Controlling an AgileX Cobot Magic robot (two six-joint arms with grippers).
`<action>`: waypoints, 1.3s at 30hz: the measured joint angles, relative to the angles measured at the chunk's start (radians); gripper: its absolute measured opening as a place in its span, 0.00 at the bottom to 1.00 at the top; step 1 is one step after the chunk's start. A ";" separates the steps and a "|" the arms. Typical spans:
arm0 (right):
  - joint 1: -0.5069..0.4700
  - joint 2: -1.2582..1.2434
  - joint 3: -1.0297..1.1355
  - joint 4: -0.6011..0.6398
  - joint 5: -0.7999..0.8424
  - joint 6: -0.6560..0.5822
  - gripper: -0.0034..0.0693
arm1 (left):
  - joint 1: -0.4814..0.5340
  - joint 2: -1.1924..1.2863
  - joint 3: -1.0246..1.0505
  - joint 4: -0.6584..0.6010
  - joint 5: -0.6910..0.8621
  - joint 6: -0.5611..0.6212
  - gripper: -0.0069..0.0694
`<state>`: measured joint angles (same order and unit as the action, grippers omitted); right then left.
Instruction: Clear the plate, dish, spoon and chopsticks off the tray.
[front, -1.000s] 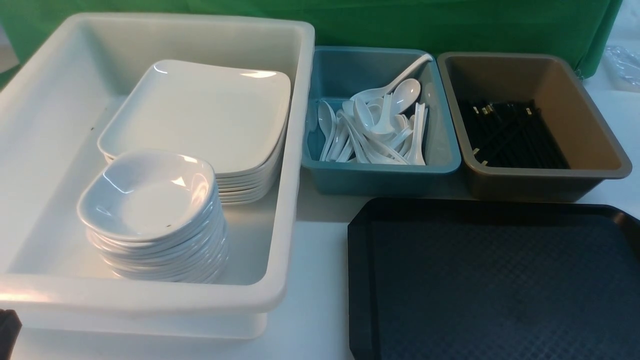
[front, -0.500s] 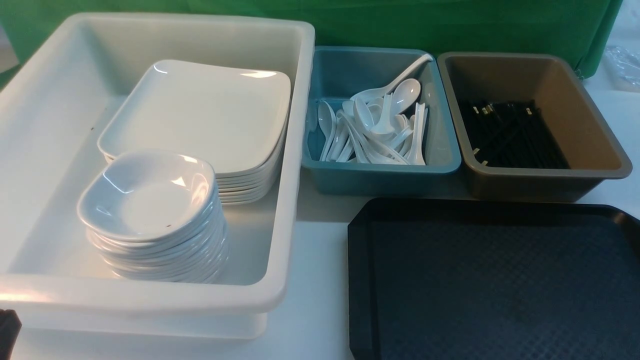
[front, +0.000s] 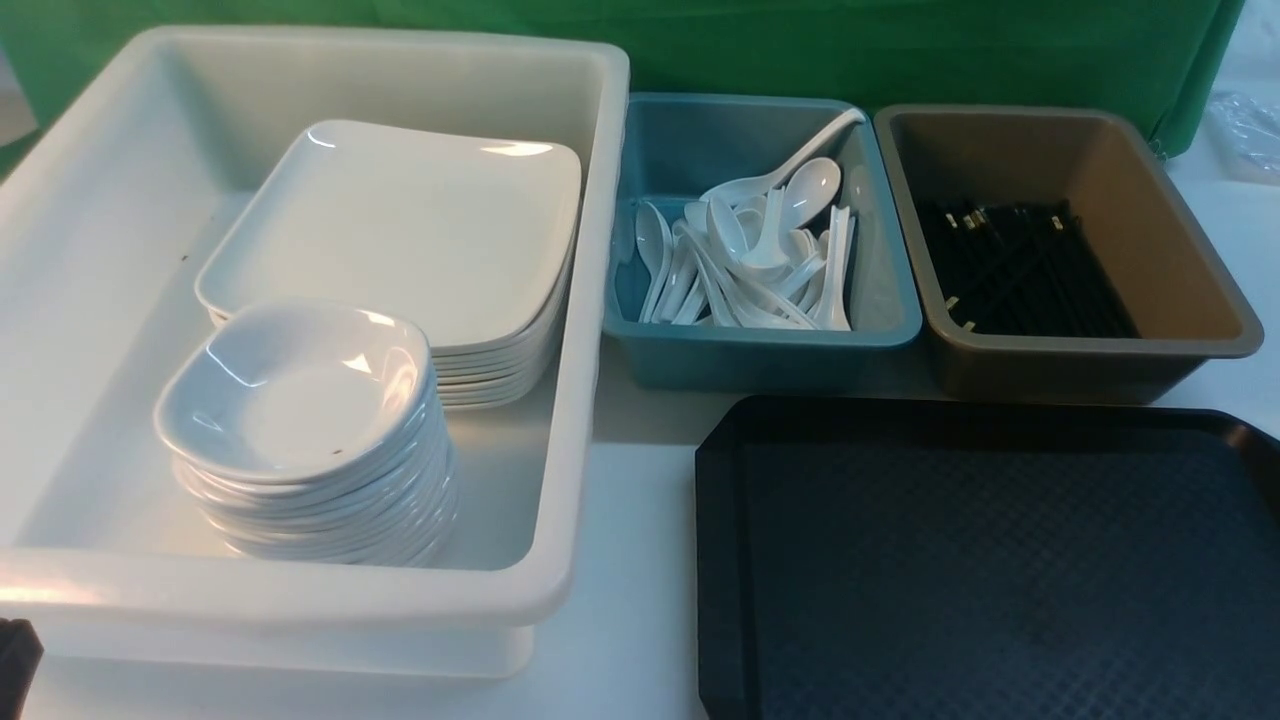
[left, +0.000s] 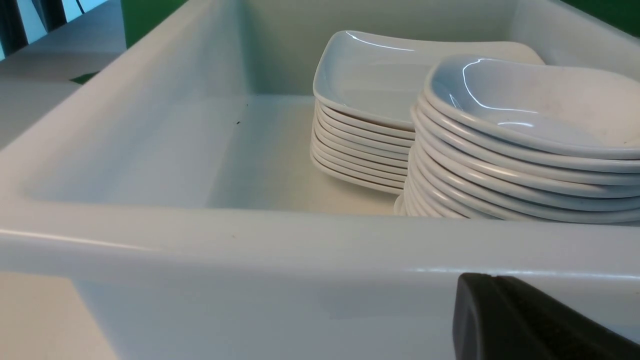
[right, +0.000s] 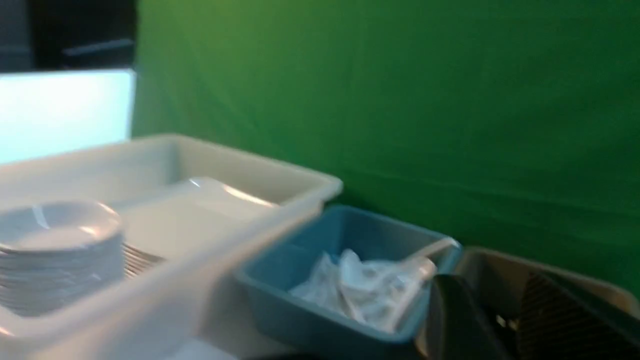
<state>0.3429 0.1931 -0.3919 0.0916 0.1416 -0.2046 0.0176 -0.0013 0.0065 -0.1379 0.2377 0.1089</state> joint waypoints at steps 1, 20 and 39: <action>-0.061 0.000 0.046 -0.001 0.000 -0.007 0.37 | 0.000 0.000 0.000 0.000 0.000 0.000 0.10; -0.383 -0.192 0.399 -0.011 0.111 -0.009 0.38 | 0.000 0.000 0.000 0.003 0.000 0.000 0.10; -0.369 -0.192 0.399 -0.011 0.112 0.003 0.38 | 0.000 0.000 0.000 0.004 -0.001 0.004 0.10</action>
<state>-0.0262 0.0013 0.0074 0.0802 0.2541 -0.2020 0.0176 -0.0013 0.0066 -0.1337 0.2372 0.1125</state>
